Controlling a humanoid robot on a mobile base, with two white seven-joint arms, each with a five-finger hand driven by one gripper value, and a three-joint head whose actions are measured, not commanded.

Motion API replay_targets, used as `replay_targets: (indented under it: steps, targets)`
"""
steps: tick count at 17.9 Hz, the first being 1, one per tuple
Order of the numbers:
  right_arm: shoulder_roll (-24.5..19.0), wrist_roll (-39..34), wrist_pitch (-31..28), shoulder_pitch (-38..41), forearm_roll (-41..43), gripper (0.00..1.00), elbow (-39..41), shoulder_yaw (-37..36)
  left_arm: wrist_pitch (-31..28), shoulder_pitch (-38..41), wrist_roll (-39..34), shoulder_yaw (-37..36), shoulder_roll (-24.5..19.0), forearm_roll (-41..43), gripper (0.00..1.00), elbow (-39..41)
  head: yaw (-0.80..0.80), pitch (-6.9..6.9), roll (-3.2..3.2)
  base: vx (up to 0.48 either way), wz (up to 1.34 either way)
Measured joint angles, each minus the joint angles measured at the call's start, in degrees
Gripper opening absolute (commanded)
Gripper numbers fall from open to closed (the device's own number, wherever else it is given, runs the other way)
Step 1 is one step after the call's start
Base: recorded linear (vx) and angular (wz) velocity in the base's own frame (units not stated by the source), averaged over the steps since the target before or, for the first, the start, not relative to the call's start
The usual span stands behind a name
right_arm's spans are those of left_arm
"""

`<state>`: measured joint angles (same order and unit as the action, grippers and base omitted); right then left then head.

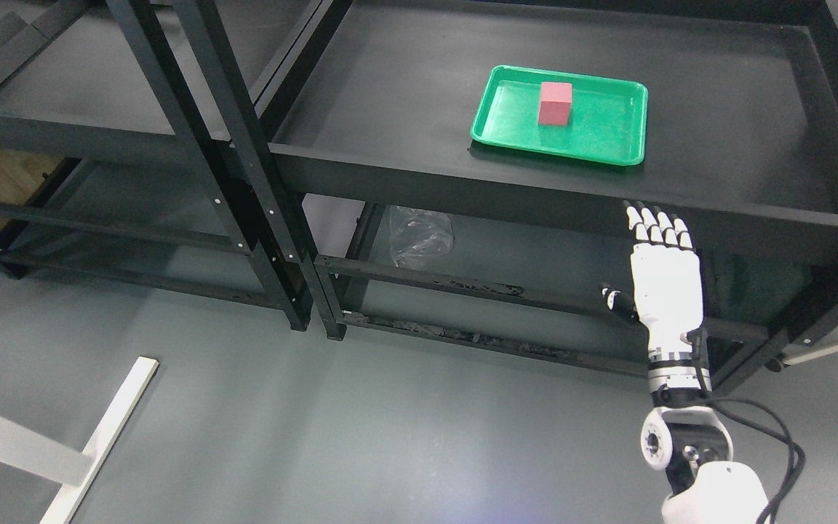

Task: Pick pink block from left shelf to tray
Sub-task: 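Reach the right hand over the green tray toward the pink cube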

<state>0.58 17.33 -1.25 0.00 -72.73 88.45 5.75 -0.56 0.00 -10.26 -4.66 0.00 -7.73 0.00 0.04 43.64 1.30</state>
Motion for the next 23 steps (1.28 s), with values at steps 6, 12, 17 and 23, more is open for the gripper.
replay_targets:
  steps: [6, 12, 17, 23]
  targets:
    - [-0.24, 6.91, 0.10, 0.00, -0.16, 0.98, 0.15, 0.55, 0.00, 0.00, 0.00, 0.00, 0.00, 0.00, 1.00, 0.00, 0.00, 0.00, 0.00, 0.197, 0.00]
    - [-0.39, 9.91, 0.47, 0.00, -0.20, 0.98, 0.24, 2.25, 0.00, 0.00, 0.00, 0.00, 0.00, 0.00, 1.00, 0.00, 0.00, 0.00, 0.00, 0.219, 0.00]
    - [-0.44, 4.21, 1.10, -0.01, 1.16, 0.98, 0.27, 3.28, 0.00, 0.01, 0.00, 0.00, 0.00, 0.00, 1.00, 0.00, 0.00, 0.00, 0.00, 0.246, -0.01]
    - [-0.51, 1.39, 1.45, -2.30, 2.89, 0.98, 0.13, 4.04, 0.00, 0.01, 0.00, 0.00, 0.00, 0.00, 1.00, 0.00, 0.00, -0.01, 0.00, 0.229, -0.06]
